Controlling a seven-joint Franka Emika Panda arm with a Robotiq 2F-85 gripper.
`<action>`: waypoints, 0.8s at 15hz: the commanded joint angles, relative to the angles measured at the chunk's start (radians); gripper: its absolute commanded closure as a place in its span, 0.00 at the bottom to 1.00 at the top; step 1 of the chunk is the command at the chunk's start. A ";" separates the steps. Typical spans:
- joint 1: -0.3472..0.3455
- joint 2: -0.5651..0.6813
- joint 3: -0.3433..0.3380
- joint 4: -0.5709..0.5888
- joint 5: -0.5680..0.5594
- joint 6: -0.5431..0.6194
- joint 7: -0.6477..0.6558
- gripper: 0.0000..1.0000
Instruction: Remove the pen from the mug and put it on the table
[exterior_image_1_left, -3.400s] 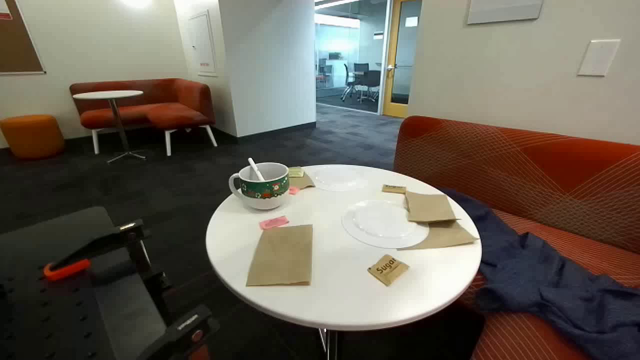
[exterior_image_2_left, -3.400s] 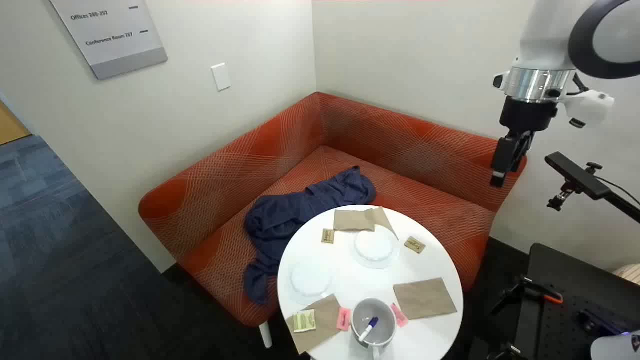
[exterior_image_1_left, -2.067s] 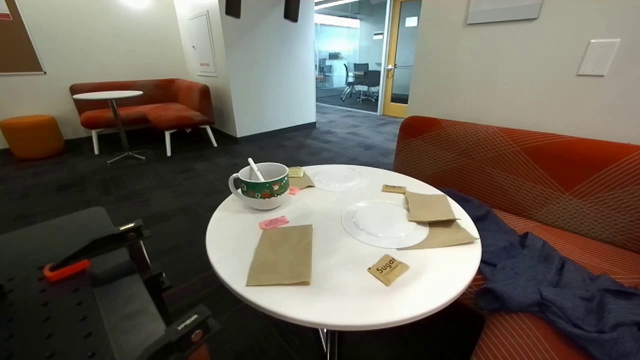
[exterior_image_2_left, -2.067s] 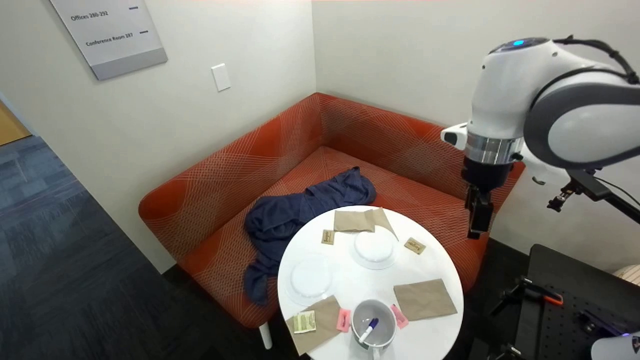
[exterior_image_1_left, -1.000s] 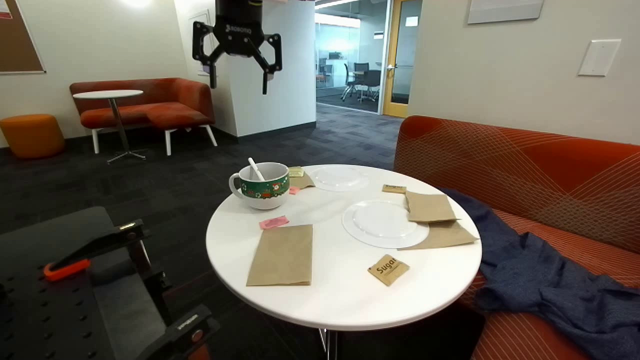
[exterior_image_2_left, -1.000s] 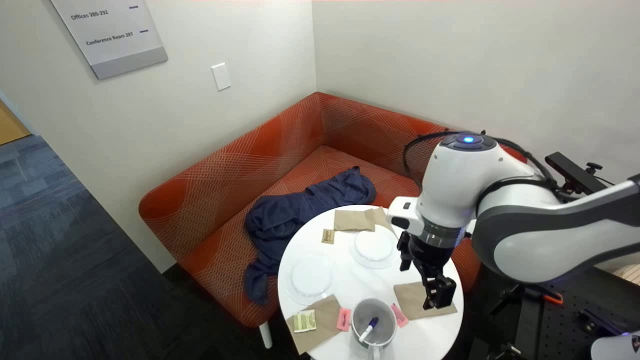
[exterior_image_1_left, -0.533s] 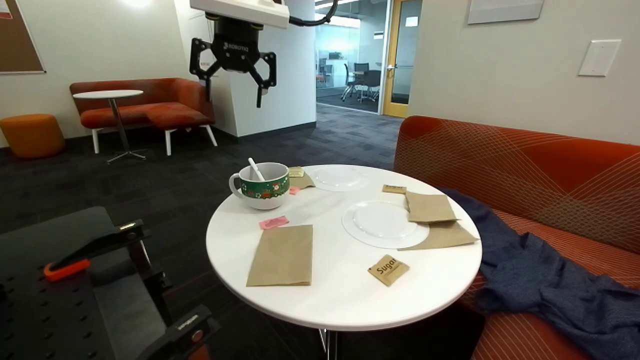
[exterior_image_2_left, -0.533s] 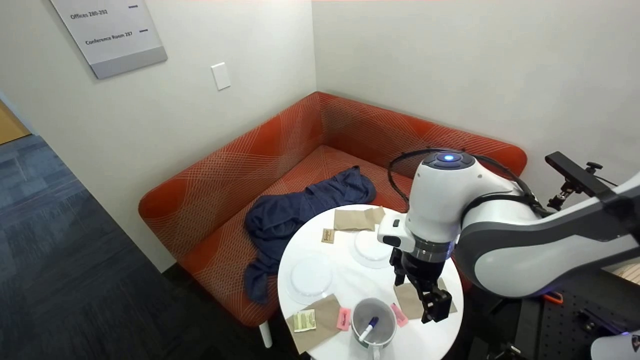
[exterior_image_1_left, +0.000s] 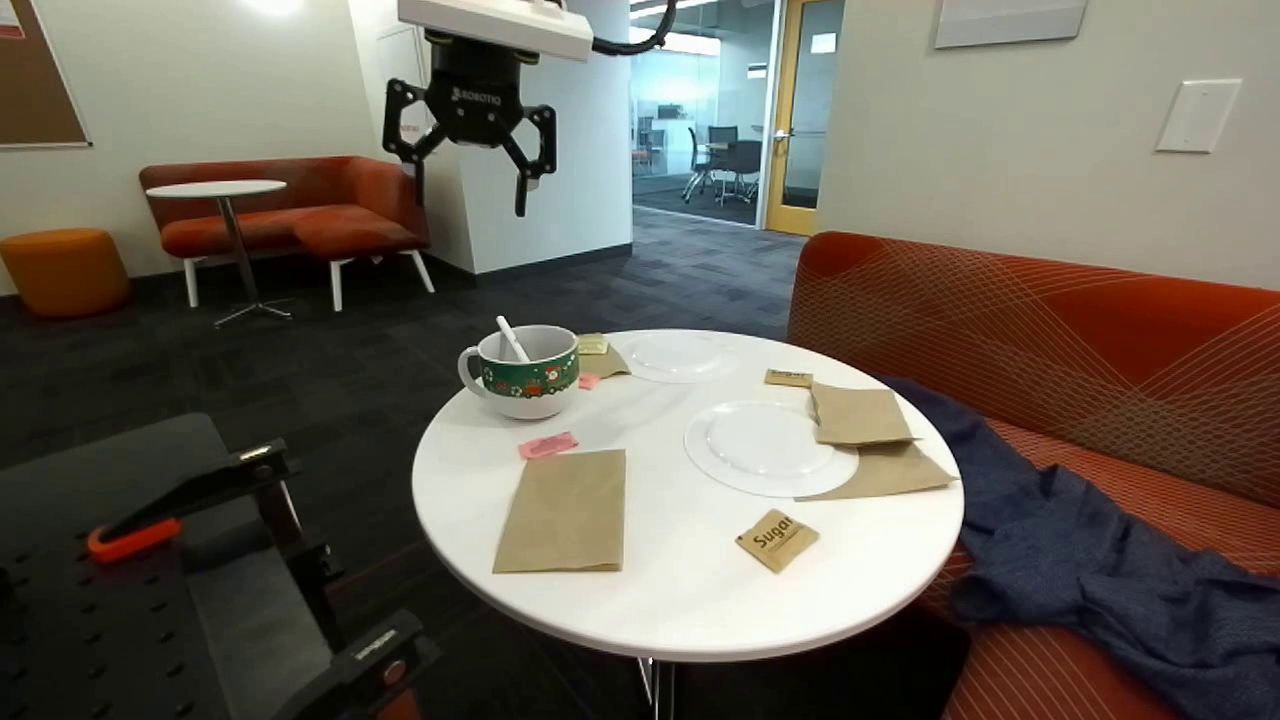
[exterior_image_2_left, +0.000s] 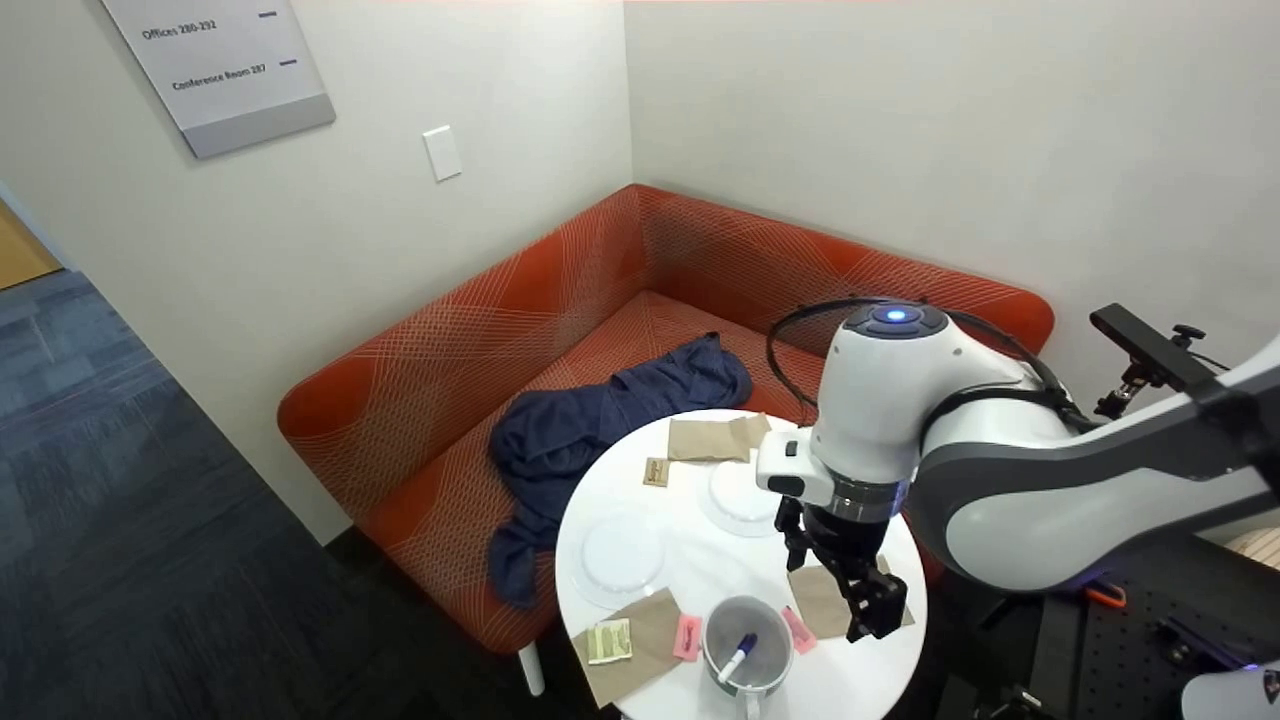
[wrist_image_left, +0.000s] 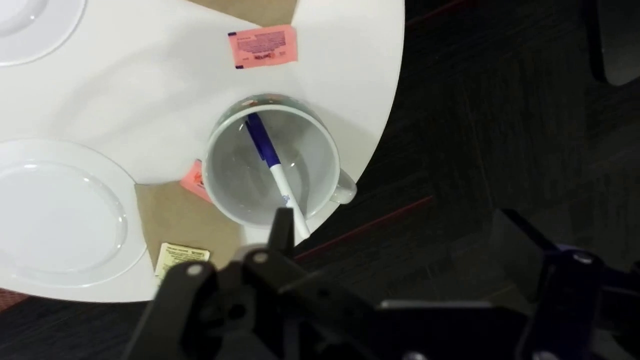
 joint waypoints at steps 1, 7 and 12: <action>-0.031 0.027 0.020 0.002 -0.016 0.033 -0.152 0.00; -0.042 0.103 0.046 0.006 0.006 0.138 -0.386 0.00; -0.070 0.208 0.110 0.013 0.021 0.321 -0.464 0.00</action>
